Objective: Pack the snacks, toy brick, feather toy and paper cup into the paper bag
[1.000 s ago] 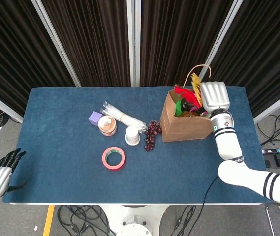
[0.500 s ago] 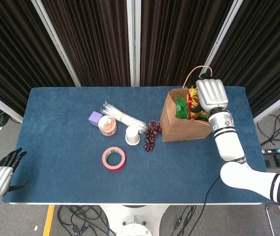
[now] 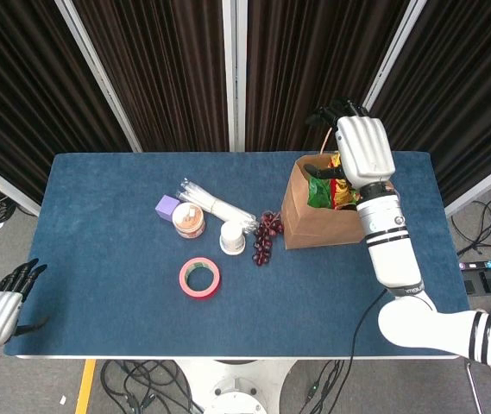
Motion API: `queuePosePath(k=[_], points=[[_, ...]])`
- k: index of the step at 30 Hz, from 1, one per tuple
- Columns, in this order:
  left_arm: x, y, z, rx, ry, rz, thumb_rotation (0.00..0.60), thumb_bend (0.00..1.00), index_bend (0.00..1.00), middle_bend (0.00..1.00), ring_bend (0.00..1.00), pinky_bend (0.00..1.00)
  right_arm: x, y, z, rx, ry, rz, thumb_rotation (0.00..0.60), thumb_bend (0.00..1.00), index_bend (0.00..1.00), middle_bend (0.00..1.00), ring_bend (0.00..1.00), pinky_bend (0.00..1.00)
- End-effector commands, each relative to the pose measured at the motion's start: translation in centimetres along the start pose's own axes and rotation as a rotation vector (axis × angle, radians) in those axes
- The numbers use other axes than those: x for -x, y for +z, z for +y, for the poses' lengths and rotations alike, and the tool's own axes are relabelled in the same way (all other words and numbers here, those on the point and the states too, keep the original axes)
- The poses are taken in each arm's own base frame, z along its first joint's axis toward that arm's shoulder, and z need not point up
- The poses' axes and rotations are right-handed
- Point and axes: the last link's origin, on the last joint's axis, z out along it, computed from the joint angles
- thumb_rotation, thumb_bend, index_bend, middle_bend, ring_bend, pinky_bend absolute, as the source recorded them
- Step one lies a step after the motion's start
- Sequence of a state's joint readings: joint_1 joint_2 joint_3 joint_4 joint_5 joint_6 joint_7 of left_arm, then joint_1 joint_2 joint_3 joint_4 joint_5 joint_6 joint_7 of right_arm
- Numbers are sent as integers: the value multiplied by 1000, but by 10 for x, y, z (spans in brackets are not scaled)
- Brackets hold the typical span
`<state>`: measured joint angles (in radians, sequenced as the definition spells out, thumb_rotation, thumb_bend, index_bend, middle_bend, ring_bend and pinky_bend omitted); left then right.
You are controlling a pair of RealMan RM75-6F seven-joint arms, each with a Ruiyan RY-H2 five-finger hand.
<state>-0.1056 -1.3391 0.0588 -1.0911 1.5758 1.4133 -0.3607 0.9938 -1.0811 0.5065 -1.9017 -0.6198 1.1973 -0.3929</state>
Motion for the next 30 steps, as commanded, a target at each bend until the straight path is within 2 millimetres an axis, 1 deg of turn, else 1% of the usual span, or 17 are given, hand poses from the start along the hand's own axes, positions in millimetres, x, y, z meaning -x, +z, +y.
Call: queuePosePath(k=[1, 4, 8, 9, 12, 15, 19, 25, 30], points=[[0, 0, 1, 3, -1, 2, 600, 264, 137, 85, 24, 167, 4, -9, -17, -57, 128, 7, 600, 0, 352, 364, 163, 240], [-1, 0, 1, 3, 1, 4, 600, 265, 137, 85, 24, 167, 15, -19, -28, -106, 166, -54, 600, 0, 353, 365, 163, 240], [-1, -1, 1, 0, 0, 6, 600, 265, 137, 85, 24, 167, 33, -33, -41, -187, 117, -144, 600, 0, 347, 364, 163, 240], [-1, -1, 1, 0, 0, 5, 600, 265, 137, 85, 24, 167, 41, -38, -44, -205, 94, -180, 600, 0, 344, 364, 163, 240], [0, -1, 1, 0, 0, 2, 600, 265, 137, 85, 24, 167, 59, -48, -46, -224, 30, -260, 600, 0, 339, 365, 163, 239], [-1, -1, 1, 2, 0, 2, 600, 264, 138, 85, 24, 167, 84, -54, -42, -223, -51, -325, 600, 0, 335, 363, 163, 240], [-1, -2, 0, -2, -2, 7, 600, 265, 137, 85, 24, 167, 115, -56, -40, -213, -107, -385, 600, 0, 326, 344, 149, 240], [-1, -2, -3, -9, -12, 8, 600, 265, 137, 86, 24, 167, 157, -52, -53, -228, -154, -438, 600, 0, 305, 329, 139, 240], [-1, -4, -5, -6, -17, 9, 600, 264, 138, 86, 24, 167, 188, -46, -58, -220, -226, -454, 600, 0, 288, 316, 127, 238]])
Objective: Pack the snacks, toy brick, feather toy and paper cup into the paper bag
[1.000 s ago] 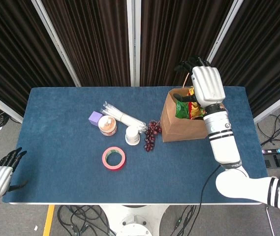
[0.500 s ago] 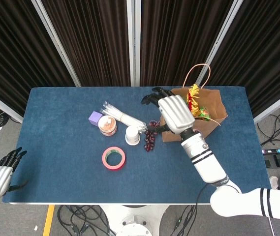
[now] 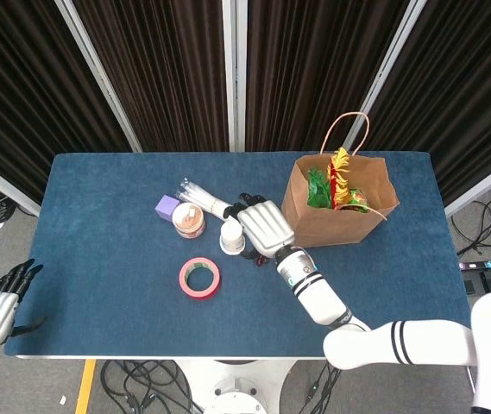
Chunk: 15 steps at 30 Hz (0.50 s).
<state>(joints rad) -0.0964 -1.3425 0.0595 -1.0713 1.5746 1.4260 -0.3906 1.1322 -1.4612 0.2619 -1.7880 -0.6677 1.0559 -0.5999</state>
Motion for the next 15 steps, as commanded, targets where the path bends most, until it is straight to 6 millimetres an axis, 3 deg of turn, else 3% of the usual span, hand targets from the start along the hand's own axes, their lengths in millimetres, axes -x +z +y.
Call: queuePosePath(k=[1, 15], points=[[0, -1, -1, 2, -1, 0, 600, 264, 138, 86, 24, 167, 21, 15, -6, 16, -63, -32, 600, 0, 282, 309, 121, 233], [-1, -3, -3, 13, 2, -2, 600, 264, 137, 88, 24, 167, 70, 51, -5, 81, -154, -82, 600, 0, 238, 221, 40, 112]])
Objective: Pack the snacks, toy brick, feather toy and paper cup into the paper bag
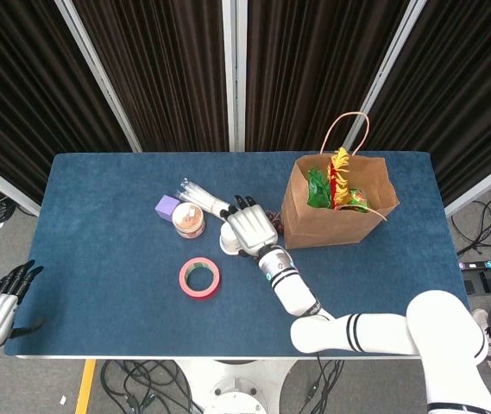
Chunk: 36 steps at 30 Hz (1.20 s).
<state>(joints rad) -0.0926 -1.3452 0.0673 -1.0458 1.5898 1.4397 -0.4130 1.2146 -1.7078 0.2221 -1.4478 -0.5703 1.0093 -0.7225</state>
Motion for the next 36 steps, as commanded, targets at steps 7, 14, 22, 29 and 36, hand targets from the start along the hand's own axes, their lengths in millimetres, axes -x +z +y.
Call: queuePosePath(k=[7, 14, 22, 29, 36], points=[[1, -2, -6, -13, 4, -15, 600, 265, 137, 88, 24, 167, 16, 20, -11, 4, 22, -31, 600, 0, 222, 203, 25, 85], [1, -3, -11, -25, 1, -16, 600, 264, 137, 88, 24, 167, 27, 30, -11, 40, -4, -47, 600, 0, 222, 203, 25, 80], [1, -3, -16, -32, -5, -16, 600, 265, 137, 88, 24, 167, 37, 36, -12, 67, -37, -90, 600, 0, 217, 232, 59, 102], [1, -2, -15, -28, -6, -15, 600, 265, 137, 88, 24, 167, 41, 37, -15, 64, -53, -89, 600, 0, 218, 280, 115, 161], [1, -2, -16, -30, -8, -15, 600, 264, 137, 88, 24, 167, 42, 37, -16, 74, -66, -72, 600, 0, 315, 368, 222, 258]])
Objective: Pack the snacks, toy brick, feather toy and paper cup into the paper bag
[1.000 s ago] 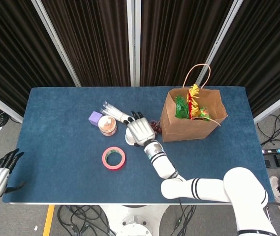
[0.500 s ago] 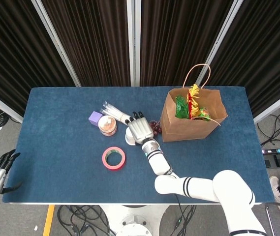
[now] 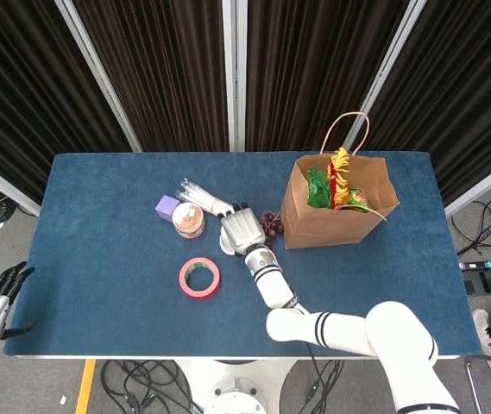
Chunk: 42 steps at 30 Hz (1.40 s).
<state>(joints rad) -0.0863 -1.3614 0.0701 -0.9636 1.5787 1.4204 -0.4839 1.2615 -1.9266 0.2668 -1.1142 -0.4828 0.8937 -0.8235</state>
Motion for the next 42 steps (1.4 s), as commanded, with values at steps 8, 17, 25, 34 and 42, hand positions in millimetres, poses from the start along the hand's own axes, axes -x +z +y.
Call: queuePosePath(k=[8, 17, 25, 34, 42], points=[[1, 1, 2, 4, 1, 0, 600, 265, 138, 88, 24, 167, -3, -3, -2, 3, -27, 43, 600, 17, 465, 444, 335, 388], [2, 2, 4, 12, 4, -5, 600, 264, 137, 88, 24, 167, -16, -10, 2, -2, -27, 93, 600, 63, 527, 496, 412, 474], [0, 2, 9, 22, 10, -1, 600, 264, 138, 88, 24, 167, -68, -34, -8, -69, 68, 208, 600, 63, 527, 496, 411, 474], [1, 3, 14, 31, 15, 0, 600, 265, 138, 88, 24, 167, -161, -77, -8, -114, 167, 465, 600, 64, 534, 503, 411, 474], [1, 3, 19, 45, 21, -3, 600, 265, 137, 88, 24, 167, -216, -108, 31, -37, 190, 780, 600, 77, 534, 503, 411, 474]])
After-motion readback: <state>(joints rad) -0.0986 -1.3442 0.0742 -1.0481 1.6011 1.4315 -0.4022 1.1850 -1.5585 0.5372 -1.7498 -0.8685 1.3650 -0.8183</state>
